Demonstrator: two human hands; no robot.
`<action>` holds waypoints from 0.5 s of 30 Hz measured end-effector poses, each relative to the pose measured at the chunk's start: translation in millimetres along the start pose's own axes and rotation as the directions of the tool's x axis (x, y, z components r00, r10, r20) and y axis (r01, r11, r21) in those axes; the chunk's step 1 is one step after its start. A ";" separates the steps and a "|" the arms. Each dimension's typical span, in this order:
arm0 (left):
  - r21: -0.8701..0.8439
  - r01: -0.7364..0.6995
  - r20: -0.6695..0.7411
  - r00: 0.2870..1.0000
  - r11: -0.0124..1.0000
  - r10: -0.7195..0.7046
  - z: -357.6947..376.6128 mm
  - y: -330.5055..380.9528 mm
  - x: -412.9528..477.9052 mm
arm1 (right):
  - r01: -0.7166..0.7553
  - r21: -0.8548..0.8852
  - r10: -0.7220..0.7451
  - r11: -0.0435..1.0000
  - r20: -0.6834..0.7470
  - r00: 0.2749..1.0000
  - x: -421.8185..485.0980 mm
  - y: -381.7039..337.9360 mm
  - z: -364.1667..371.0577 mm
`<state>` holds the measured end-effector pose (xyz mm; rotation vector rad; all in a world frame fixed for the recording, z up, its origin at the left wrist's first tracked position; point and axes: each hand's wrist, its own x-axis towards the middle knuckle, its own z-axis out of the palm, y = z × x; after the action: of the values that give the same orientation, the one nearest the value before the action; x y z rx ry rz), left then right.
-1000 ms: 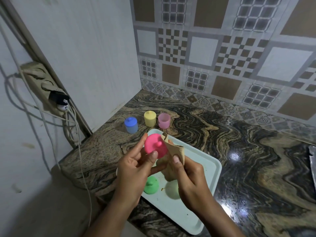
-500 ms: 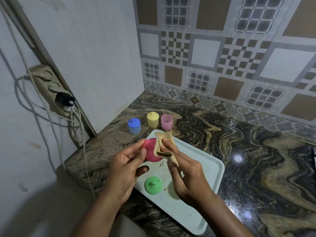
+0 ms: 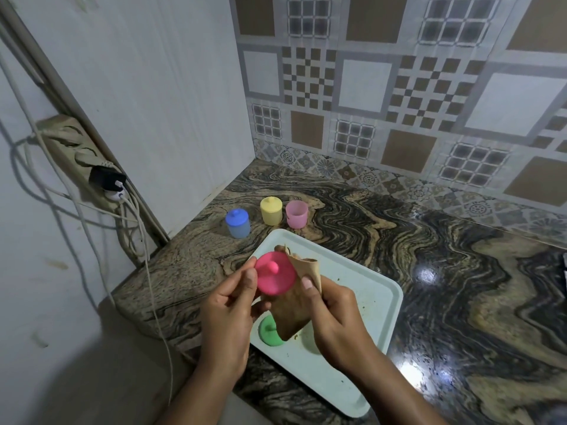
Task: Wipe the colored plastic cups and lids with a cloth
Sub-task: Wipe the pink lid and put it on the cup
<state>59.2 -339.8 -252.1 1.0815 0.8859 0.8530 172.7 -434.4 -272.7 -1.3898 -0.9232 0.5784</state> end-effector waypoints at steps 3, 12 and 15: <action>0.069 -0.063 0.072 0.996 0.996 0.058 5.2 -2.2 -4.4 | -0.004 0.041 0.005 0.999 -0.015 1.000 0.2 0.3 -0.1; -0.015 0.066 0.030 0.997 0.998 -0.065 7.4 1.0 11.2 | 0.318 -0.334 -0.316 0.887 0.061 0.947 -4.3 3.7 -12.0; 0.004 0.088 0.064 0.994 0.996 -0.088 6.7 -1.4 10.5 | 0.378 -0.362 -0.354 0.852 0.131 0.926 -4.9 14.7 -9.6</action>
<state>69.7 -333.1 -253.8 1.0580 0.8741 0.7412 180.4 -441.9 -287.5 -1.4902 -1.3671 0.1487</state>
